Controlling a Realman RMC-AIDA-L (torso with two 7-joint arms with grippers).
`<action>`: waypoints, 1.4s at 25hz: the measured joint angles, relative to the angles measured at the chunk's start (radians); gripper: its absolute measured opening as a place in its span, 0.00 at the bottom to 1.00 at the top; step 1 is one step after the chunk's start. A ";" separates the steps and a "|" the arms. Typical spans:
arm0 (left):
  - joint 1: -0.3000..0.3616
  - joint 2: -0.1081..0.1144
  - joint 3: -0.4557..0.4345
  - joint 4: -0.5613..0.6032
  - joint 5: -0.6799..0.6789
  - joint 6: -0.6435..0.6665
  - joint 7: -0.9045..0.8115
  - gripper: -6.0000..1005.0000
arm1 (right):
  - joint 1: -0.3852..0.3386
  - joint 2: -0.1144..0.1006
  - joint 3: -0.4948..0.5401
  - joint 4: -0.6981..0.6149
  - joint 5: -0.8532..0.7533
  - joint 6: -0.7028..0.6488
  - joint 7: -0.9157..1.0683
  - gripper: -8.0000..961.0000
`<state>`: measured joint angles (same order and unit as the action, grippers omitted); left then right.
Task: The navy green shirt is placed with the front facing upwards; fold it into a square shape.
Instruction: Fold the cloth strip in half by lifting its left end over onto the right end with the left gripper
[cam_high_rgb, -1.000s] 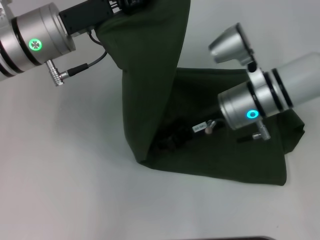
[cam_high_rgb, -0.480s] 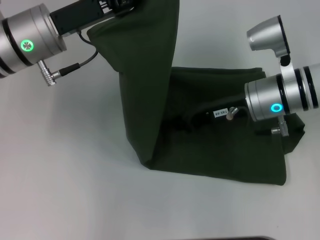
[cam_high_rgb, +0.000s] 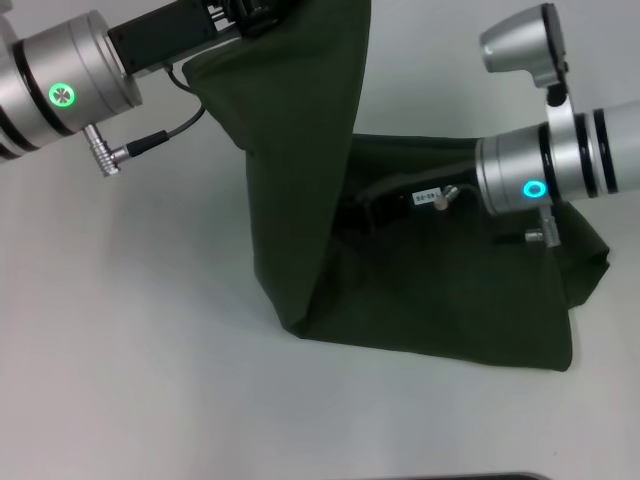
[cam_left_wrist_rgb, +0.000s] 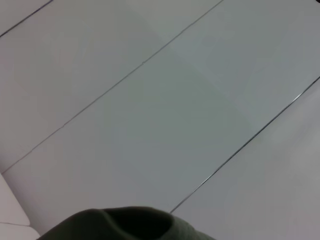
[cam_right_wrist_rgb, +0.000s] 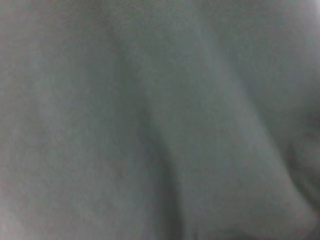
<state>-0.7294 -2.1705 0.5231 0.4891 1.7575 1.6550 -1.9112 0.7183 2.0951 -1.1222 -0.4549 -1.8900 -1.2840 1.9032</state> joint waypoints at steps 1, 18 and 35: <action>-0.001 0.000 0.000 -0.001 -0.001 0.000 0.000 0.02 | 0.005 0.000 -0.005 0.003 -0.001 0.001 0.004 0.05; 0.009 0.006 -0.006 0.033 -0.014 -0.001 -0.001 0.02 | -0.006 0.001 -0.106 0.017 -0.053 0.029 0.071 0.05; 0.018 0.006 0.001 0.046 -0.022 -0.022 0.001 0.02 | -0.073 -0.010 -0.041 -0.036 0.041 -0.059 -0.009 0.05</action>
<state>-0.7113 -2.1644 0.5243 0.5355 1.7352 1.6333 -1.9102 0.6456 2.0848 -1.1631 -0.4913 -1.8492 -1.3434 1.8944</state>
